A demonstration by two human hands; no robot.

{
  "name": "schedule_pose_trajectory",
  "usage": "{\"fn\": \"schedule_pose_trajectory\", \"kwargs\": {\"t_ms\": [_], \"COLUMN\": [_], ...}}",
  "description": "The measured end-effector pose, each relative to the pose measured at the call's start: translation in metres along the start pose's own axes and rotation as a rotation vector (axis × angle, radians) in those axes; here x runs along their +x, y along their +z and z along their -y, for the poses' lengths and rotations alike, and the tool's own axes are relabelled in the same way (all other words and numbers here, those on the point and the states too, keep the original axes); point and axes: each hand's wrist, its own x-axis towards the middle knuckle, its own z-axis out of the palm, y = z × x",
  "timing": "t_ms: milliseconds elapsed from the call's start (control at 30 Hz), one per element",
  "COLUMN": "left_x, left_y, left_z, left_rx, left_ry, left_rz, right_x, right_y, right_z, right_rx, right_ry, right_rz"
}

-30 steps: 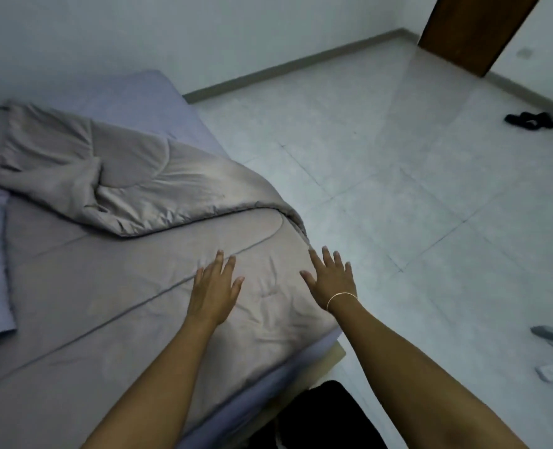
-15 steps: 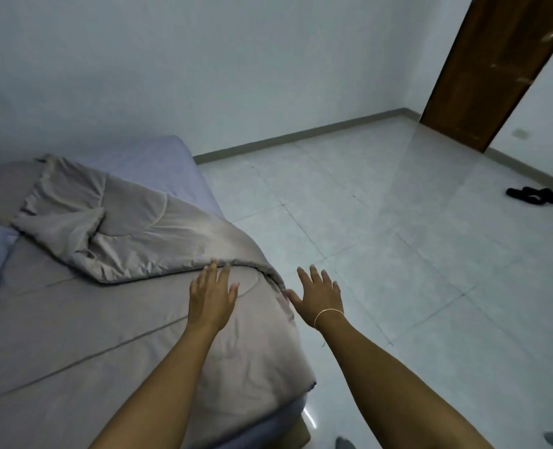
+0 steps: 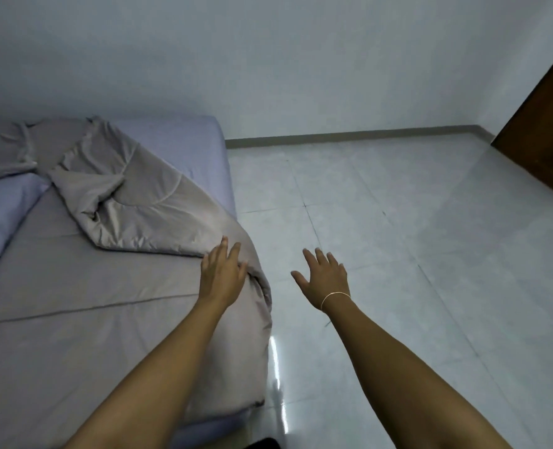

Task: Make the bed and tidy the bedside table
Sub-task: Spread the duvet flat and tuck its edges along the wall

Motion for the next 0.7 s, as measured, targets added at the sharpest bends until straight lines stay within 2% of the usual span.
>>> {"fn": "schedule_pose_trajectory", "kwargs": {"t_ms": [267,433,700], "left_x": [0.069,0.162,0.318], "left_y": [0.040,0.064,0.064], "left_z": [-0.005,-0.007,-0.001], "left_rx": [0.002,-0.016,-0.044], "left_ry": [-0.119,-0.182,-0.262], "left_rz": [-0.007,-0.006,-0.054], "right_x": [0.087,0.192,0.363], "right_y": [-0.005,-0.018,-0.061], "right_z": [-0.026,-0.024,0.000], "right_rx": [0.034,0.029,-0.061], "right_ry": [-0.059,-0.133,-0.233], "right_rz": [0.065,0.103,0.139]}}
